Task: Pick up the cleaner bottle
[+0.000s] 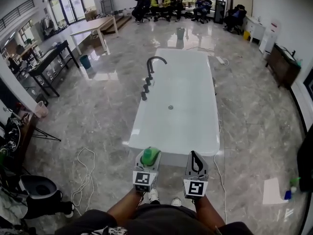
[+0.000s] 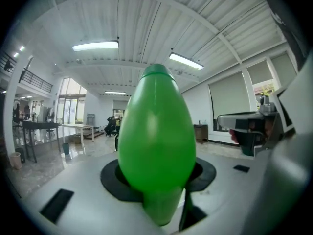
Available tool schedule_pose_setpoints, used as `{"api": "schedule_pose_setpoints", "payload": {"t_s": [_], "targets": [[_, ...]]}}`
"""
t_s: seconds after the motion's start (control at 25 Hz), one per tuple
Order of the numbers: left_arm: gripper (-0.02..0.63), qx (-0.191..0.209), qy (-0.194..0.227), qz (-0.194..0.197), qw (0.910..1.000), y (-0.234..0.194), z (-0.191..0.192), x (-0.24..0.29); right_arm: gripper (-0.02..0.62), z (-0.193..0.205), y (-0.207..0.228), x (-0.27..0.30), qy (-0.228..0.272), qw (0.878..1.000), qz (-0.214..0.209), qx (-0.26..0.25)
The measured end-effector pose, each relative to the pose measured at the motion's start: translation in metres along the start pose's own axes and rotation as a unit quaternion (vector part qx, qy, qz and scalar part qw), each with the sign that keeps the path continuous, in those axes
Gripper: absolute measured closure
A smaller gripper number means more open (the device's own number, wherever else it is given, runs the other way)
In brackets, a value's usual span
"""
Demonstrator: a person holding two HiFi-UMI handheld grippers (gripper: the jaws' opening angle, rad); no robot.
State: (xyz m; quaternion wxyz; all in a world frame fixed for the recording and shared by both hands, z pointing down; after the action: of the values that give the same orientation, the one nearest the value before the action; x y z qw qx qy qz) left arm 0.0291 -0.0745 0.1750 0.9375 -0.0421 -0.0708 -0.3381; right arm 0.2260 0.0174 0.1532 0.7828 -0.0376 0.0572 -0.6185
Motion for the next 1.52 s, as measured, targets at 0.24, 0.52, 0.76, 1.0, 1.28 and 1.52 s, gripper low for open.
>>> {"api": "schedule_pose_setpoints", "payload": {"t_s": [0.24, 0.52, 0.76, 1.0, 1.28, 1.52], "targets": [[0.422, 0.016, 0.021, 0.028, 0.9993, -0.041, -0.008, 0.010, 0.589, -0.011, -0.024, 0.014, -0.003, 0.999, 0.033, -0.013], [0.422, 0.019, 0.014, 0.031, 0.9992, -0.056, 0.001, 0.014, 0.589, -0.007, -0.034, 0.023, -0.010, 0.999, 0.035, -0.021], [0.422, 0.005, 0.025, 0.021, 0.9995, -0.050, -0.006, 0.013, 0.589, -0.013, -0.019, 0.033, -0.015, 0.999, 0.032, -0.034], [0.422, 0.006, 0.020, 0.015, 0.9997, -0.031, -0.008, 0.020, 0.589, -0.013, 0.004, 0.033, -0.015, 0.999, 0.033, -0.030], [0.422, 0.010, 0.020, 0.008, 0.9997, -0.016, -0.017, 0.026, 0.589, -0.015, 0.023, 0.034, -0.010, 0.999, 0.033, -0.029], [0.422, 0.012, 0.024, 0.009, 0.9996, -0.017, -0.009, 0.032, 0.589, -0.012, 0.026, 0.041, -0.010, 0.999, 0.029, -0.032]]}}
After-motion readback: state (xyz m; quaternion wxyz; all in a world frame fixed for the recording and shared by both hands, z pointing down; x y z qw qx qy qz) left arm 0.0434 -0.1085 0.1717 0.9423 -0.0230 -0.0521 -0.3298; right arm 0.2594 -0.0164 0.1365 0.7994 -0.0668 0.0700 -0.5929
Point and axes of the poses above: the fingertips, and each gripper's own axes: x forward along the fingers, y to its right, z out of its underside, the point moved 9 cm from there along -x, backward along the fingers, and after that the axes turned 10 degrees about z, right-handed, at the moved point
